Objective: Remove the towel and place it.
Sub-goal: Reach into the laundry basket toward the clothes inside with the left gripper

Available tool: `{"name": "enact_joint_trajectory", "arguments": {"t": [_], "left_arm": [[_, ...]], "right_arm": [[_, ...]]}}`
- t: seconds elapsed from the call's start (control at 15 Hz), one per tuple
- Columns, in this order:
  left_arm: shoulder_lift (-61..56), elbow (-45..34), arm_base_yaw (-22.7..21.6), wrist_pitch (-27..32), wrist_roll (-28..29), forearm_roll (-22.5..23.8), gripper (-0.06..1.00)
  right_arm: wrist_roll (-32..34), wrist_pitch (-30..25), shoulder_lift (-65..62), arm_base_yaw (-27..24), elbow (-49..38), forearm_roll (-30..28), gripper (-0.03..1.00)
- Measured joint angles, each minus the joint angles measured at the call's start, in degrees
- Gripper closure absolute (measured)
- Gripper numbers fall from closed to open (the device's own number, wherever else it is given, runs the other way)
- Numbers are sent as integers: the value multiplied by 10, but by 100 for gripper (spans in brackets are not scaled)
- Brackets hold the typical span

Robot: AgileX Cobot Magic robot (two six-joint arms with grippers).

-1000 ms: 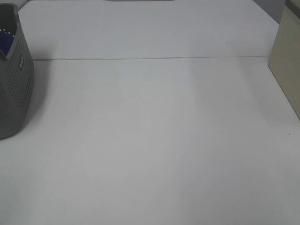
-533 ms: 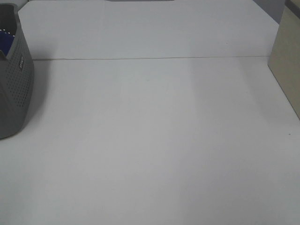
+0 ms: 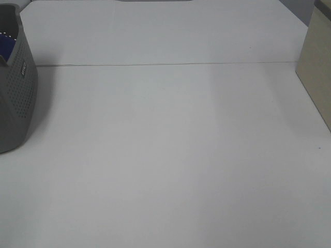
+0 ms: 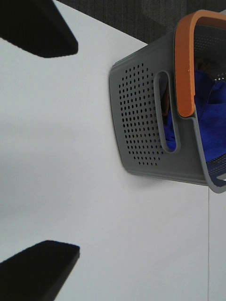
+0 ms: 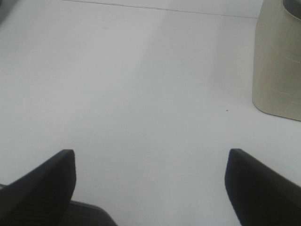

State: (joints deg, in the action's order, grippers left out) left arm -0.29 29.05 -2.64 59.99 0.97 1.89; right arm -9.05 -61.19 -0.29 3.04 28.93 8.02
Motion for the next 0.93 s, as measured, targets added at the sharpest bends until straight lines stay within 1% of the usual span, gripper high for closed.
{"name": "enact_joint_trajectory", "arguments": {"t": [0.07,0.13,0.27,0.33,0.4,0.53,0.6,0.67,0.8,0.87,0.93], "left_arm": [[0,0,0,0,0,0,-4],[0,0,0,0,-15,1,-4],[32,17,0,18,-81,7,-4],[48,29,0,22,-97,10,-4],[88,55,0,32,-121,13,-4],[178,128,0,34,-166,22,-4],[199,143,0,34,-178,27,-4],[316,226,0,35,-255,36,-4],[429,319,0,35,-343,37,-4],[460,343,0,35,-360,38,-4],[518,387,0,35,-386,41,-4]], "right_arm": [[0,0,0,0,0,0,14],[0,0,0,0,0,0,14],[0,0,0,0,0,0,14],[0,0,0,0,0,0,14],[0,0,0,0,0,0,14],[0,0,0,0,0,0,14],[0,0,0,0,0,0,14],[0,0,0,0,0,0,14],[0,0,0,0,0,0,14],[0,0,0,0,0,0,14],[0,0,0,0,0,0,14]]}}
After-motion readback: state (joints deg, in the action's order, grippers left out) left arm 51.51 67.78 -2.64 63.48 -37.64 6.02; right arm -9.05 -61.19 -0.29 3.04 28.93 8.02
